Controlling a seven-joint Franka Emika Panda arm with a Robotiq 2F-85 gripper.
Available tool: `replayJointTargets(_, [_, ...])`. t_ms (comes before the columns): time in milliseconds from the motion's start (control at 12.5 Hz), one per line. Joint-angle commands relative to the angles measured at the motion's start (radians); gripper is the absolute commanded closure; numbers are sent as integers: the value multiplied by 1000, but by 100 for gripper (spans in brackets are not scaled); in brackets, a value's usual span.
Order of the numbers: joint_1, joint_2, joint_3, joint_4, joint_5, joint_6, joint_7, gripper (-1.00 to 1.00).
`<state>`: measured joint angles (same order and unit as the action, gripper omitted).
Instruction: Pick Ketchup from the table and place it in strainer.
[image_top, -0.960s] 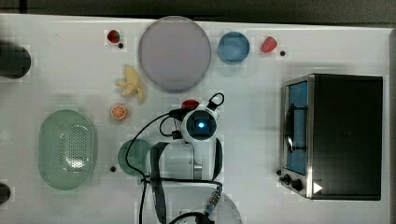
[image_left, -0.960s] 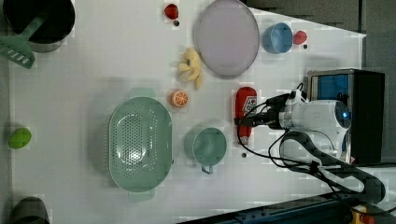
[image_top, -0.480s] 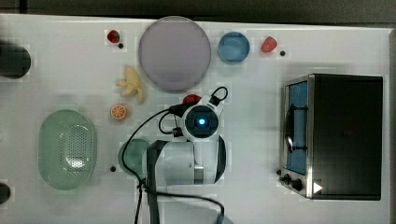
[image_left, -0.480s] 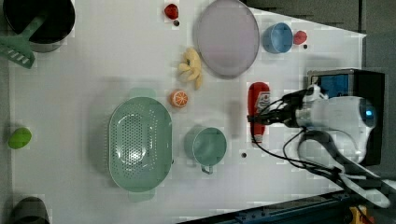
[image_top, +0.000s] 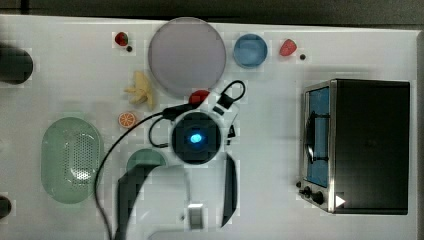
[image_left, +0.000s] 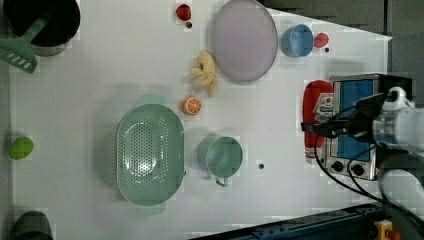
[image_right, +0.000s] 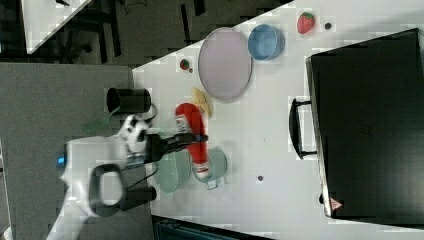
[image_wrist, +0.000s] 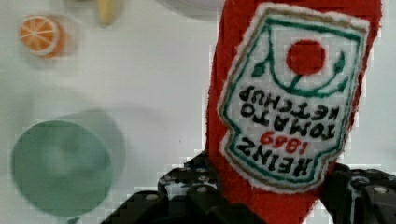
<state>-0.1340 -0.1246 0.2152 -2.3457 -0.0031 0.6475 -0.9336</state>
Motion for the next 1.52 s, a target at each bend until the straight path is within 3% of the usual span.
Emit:
replayJointTargets(80, [36,-39,105,40,-2,-91,170,-21])
replayJointTargets(560, [62,-22,356,69,39,-70,568,-21])
replayJointTargets(880, [64,62,484,77,39,53,793,-21])
replayJointTargets(1200, [66,206,561,77,38,214,947,-21])
replayJointTargets(1520, [83,362,573,77,31,349,995,-21])
